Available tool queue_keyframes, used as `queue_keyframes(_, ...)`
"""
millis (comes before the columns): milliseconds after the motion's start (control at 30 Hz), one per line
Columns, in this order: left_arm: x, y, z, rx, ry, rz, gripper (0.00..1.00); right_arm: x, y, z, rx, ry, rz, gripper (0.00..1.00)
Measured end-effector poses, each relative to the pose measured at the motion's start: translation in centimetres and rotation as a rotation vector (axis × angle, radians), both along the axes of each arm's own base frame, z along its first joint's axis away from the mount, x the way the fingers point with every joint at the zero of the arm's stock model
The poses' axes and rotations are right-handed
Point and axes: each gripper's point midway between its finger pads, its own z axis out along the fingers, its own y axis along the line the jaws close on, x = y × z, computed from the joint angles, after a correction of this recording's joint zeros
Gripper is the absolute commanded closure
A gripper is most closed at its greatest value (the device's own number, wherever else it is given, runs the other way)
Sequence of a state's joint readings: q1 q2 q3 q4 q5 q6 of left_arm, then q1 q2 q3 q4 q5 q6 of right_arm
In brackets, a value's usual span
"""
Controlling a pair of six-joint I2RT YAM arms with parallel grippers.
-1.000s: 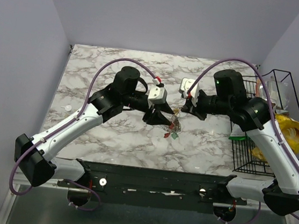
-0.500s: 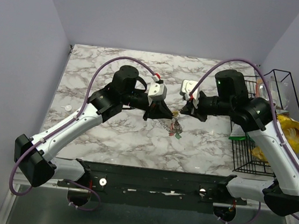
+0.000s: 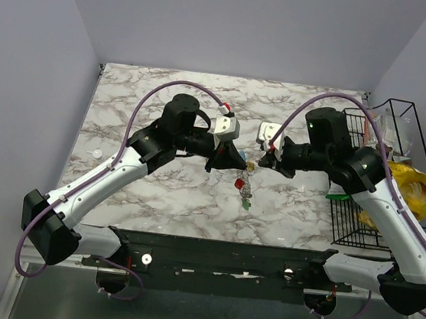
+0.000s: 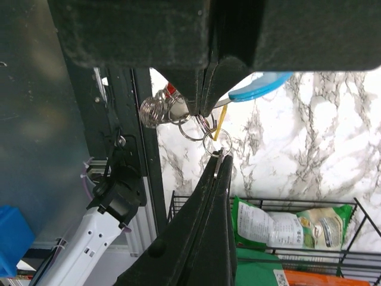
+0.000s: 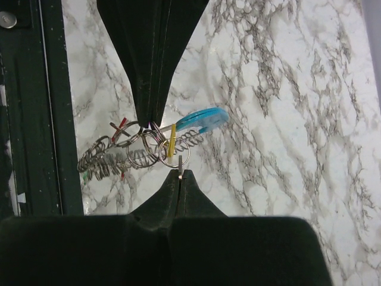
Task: Remove the keys from the keyring
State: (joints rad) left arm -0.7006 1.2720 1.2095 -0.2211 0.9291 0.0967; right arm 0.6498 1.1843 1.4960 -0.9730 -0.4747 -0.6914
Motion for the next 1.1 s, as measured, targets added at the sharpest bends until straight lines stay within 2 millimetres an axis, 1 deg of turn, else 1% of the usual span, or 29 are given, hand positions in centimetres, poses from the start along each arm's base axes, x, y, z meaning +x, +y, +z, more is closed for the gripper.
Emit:
queue_keyframes(100, -0.1, 0.1, -0.4, 0.015, 0.019, 0.001, 1.00, 0.2, 0.0, -1.5, -0.015, 0.013, -0.003, 0.99)
queue_keyframes(233, -0.2, 0.2, -0.9, 0.036, 0.045, 0.003, 1.00, 0.4, 0.2, -2.9, -0.024, 0.024, 0.004, 0.99)
queue_keyframes(567, -0.3, 0.3, -1.1, 0.046, 0.080, 0.013, 1.00, 0.3, 0.8, -4.5, -0.017, 0.032, 0.038, 0.99)
queue_keyframes(767, 0.1, 0.3, -1.3, 0.052, 0.117, 0.029, 1.00, 0.4, 0.9, -5.2, -0.006, 0.023, 0.042, 0.99)
queue_keyframes(933, 0.3, 0.2, -1.5, 0.049, 0.162, 0.038, 1.00, -0.1, 1.3, -6.2, -0.009, 0.033, 0.056, 0.99)
queue_keyframes(1100, 0.3, 0.1, -1.4, 0.038, 0.186, 0.035, 1.00, -0.5, 1.6, -6.3, -0.007, 0.045, 0.058, 0.99)
